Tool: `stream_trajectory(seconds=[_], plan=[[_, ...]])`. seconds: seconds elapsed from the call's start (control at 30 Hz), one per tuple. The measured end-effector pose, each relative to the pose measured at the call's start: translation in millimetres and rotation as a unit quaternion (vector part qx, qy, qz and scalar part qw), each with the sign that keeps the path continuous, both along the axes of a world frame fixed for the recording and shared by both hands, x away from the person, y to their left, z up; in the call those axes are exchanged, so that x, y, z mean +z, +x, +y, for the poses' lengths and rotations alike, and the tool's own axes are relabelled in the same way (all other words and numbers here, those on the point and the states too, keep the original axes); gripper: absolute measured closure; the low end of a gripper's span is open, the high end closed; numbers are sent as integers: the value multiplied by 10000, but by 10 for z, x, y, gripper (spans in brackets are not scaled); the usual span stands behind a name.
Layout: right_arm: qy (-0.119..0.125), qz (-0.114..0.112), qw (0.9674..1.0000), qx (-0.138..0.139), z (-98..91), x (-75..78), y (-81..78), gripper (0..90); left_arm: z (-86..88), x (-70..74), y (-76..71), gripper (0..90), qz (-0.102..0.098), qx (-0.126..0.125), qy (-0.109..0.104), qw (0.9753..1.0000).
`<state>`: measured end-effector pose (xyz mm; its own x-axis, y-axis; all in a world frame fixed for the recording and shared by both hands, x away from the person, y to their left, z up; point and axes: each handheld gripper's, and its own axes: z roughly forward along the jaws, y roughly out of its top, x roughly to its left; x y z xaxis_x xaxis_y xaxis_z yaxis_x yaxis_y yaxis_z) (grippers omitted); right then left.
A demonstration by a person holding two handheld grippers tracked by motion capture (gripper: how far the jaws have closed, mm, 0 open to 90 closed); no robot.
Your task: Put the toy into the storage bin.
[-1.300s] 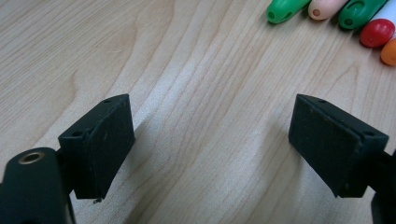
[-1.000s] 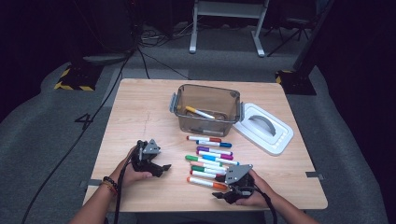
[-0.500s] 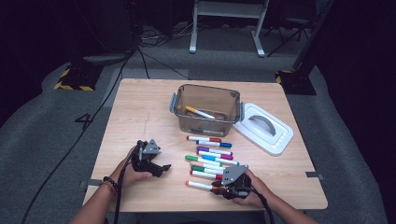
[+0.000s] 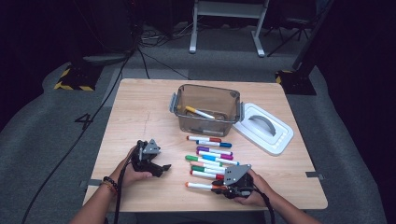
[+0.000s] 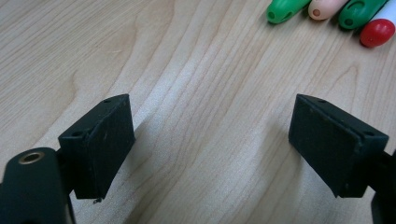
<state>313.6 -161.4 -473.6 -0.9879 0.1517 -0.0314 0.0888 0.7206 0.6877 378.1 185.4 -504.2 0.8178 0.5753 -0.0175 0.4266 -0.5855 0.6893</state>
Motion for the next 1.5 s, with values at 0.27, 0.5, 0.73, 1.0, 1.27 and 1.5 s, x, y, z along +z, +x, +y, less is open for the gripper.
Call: stream_trajectory(seconds=[0.27,0.5,0.73,1.0,1.27,1.5], plan=[[355,-232,9991,-14,-77,264,62,743,0,0,0,146,1,-1,0,10000],[657,-620,9958,-132,-145,618,235,743,0,0,0,146,1,-1,0,10000],[762,-842,9927,-406,-177,936,629,743,-1,1,4,145,1,-15,7,10000],[848,-1019,9892,-632,-178,1203,953,743,-1,0,3,145,0,-14,5,10000],[586,-1008,9897,-834,-73,1316,1383,743,-1,1,3,145,1,-14,6,10000],[237,-832,9914,-981,71,1197,1733,743,-1,0,2,145,-2,-12,5,10000]])
